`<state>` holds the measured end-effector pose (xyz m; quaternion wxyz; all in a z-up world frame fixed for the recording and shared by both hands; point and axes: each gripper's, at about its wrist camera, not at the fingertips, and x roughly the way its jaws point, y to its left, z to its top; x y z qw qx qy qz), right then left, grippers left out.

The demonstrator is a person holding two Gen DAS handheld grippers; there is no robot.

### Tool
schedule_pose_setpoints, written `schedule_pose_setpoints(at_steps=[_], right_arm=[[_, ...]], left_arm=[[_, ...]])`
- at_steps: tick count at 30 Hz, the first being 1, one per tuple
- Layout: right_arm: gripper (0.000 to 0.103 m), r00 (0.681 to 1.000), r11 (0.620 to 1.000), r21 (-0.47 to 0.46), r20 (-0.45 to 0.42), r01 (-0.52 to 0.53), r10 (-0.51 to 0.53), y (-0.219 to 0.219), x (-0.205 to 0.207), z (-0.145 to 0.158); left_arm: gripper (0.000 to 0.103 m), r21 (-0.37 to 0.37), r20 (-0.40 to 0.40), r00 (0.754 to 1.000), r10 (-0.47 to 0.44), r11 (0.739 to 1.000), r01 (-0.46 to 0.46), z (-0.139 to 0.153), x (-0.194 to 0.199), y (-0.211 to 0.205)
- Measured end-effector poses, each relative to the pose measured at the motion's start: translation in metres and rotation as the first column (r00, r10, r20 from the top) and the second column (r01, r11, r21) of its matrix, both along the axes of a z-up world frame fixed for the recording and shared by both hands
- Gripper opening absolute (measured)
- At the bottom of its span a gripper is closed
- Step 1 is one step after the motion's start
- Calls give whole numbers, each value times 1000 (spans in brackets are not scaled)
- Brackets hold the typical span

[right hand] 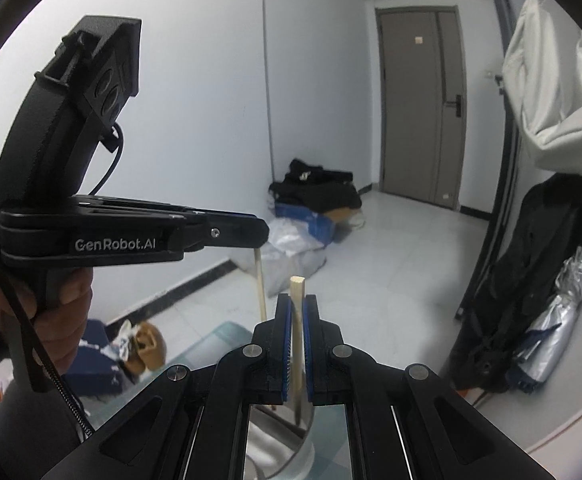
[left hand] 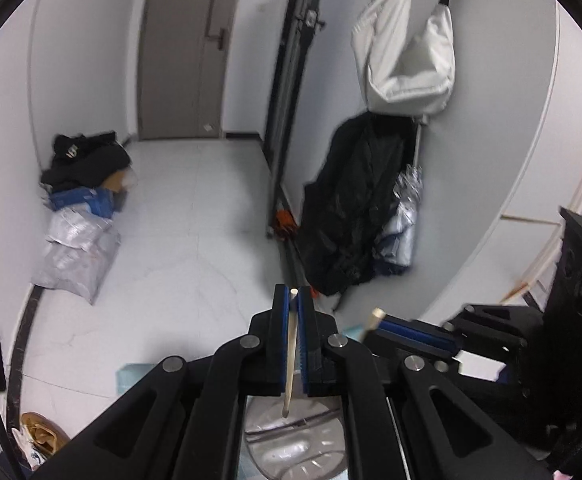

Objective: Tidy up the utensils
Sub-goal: 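Lower both chopsticks into the holder and open both grippers, then withdraw both grippers from the holder and move back toward the chopsticks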

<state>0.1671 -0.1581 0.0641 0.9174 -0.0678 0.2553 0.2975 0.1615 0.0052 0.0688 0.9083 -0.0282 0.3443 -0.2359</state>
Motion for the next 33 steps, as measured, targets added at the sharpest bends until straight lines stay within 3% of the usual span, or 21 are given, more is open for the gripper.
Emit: schedule_pose_setpoints(at_steps=[5,8,11,13,16,20,25,33], right_arm=[[5,999,1000,-16,-44,-21,21,8,11,-9],[9,998,1000,-9,-67,-20,19,9,14,-15],[16,996,1000,8,-93,-6,7,2,11,-19],[19,995,1000,16,-98,10,-8,-2,5,-19],[30,995,999,30,-96,40,-37,-9,-5,-16],[44,994,994,63,-79,84,-79,-17,-21,-6],[58,989,984,106,-56,143,-138,-25,-45,8],[70,980,966,163,-29,200,-198,-31,-84,22]], left_arm=[[2,-1,-59,998,28,1000,-28,-5,13,5],[9,-2,-85,994,69,998,-69,-5,16,13],[31,10,-72,989,132,991,-132,-2,10,23],[58,-3,-56,983,173,985,-173,-2,3,31],[71,-24,-28,968,250,968,-251,2,-11,44],[74,-8,11,953,303,953,-303,7,-29,46],[87,-19,64,928,367,930,-366,14,-51,49],[89,-42,102,908,406,914,-404,20,-87,48]])
